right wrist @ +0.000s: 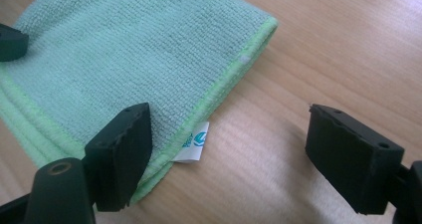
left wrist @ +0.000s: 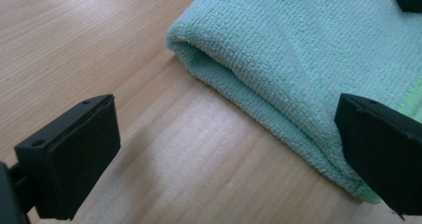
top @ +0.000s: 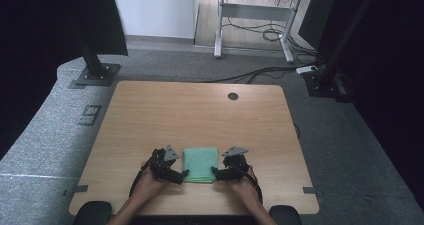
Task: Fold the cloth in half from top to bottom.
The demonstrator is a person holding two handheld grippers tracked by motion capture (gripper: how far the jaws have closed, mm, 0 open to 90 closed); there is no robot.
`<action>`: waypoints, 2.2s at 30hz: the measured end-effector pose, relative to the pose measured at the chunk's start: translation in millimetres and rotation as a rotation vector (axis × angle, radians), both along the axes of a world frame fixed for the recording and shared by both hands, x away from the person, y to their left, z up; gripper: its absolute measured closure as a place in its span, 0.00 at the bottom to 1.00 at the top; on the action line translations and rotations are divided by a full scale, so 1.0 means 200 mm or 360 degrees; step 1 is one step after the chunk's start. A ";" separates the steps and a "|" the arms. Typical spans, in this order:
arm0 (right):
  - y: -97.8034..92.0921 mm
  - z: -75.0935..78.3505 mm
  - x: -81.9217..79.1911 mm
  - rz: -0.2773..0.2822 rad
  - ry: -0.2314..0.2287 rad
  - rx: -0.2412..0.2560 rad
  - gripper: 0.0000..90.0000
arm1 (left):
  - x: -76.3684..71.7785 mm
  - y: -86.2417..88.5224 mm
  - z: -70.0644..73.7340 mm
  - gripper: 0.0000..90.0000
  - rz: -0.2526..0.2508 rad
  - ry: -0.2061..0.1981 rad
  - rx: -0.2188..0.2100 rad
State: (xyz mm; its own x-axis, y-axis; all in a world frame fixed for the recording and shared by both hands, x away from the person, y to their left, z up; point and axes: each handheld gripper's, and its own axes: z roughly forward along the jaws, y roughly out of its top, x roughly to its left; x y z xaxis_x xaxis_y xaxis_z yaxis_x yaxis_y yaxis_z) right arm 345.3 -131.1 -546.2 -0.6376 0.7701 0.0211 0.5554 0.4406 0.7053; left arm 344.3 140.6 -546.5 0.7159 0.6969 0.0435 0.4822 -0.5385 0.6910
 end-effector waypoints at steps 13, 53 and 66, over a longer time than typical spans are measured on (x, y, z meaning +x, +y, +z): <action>0.00 -0.01 0.12 -0.0044 -0.0008 0.0017 0.20 | 0.18 0.00 -0.01 0.00 0.0075 0.0022 -0.0018; -0.02 -0.02 0.42 -0.0137 0.0011 0.0091 0.18 | 0.44 0.00 -0.01 0.00 0.0197 0.0101 -0.0087; -0.05 0.06 0.40 -0.0060 0.0016 0.0128 0.14 | 0.40 0.03 0.11 0.01 0.0140 0.0041 -0.0178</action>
State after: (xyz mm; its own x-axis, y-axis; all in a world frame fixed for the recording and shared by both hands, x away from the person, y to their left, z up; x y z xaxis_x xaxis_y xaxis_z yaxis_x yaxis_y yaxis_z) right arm 425.2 -140.2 -534.9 -0.6074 0.7893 0.0900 0.5779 0.3613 0.7318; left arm 424.1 145.9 -524.5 0.6519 0.7563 -0.0554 0.5425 -0.4140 0.7310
